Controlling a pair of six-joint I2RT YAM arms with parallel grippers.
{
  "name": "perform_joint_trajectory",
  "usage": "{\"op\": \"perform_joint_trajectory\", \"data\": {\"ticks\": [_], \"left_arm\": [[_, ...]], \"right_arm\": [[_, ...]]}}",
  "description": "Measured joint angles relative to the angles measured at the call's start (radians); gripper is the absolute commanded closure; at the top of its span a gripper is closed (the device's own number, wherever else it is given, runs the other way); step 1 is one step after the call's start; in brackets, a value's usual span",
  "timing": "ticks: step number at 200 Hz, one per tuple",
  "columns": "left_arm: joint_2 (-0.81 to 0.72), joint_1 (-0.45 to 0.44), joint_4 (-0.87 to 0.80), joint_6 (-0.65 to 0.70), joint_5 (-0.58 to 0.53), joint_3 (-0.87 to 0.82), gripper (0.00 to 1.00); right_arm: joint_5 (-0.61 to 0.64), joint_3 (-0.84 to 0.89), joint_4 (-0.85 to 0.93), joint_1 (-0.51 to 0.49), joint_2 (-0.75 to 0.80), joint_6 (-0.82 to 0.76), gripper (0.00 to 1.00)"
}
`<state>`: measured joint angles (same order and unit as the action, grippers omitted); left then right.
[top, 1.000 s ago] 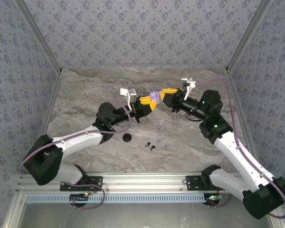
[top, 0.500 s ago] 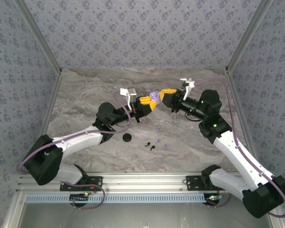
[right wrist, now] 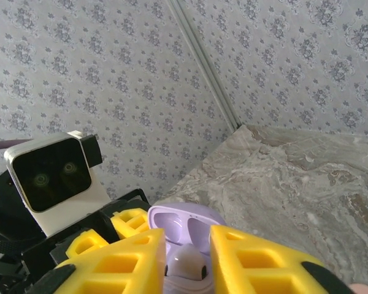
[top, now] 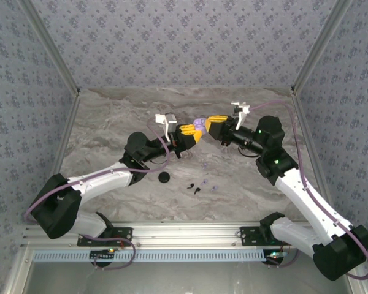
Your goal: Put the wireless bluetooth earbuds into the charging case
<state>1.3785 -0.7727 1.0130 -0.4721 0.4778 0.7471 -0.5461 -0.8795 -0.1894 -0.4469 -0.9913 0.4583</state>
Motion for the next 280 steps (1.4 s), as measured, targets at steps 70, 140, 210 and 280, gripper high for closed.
{"op": "perform_joint_trajectory", "data": {"ticks": [70,140,210,280], "left_arm": [[-0.034,0.000,-0.114,0.088,-0.024,0.000,1.00],[-0.276,0.000,-0.493,0.379,-0.278,-0.019,1.00],[-0.368,0.000,-0.654,0.487,-0.451,-0.077,1.00],[-0.371,0.000,-0.674,0.491,-0.465,-0.079,1.00]], "right_arm": [[0.011,-0.087,0.161,0.058,0.029,-0.035,0.36],[0.230,-0.111,0.526,0.078,-0.016,-0.062,0.37],[0.353,0.021,0.621,-0.106,-0.415,0.044,0.36],[0.432,-0.068,0.597,-0.152,-0.653,0.069,0.44]]}}
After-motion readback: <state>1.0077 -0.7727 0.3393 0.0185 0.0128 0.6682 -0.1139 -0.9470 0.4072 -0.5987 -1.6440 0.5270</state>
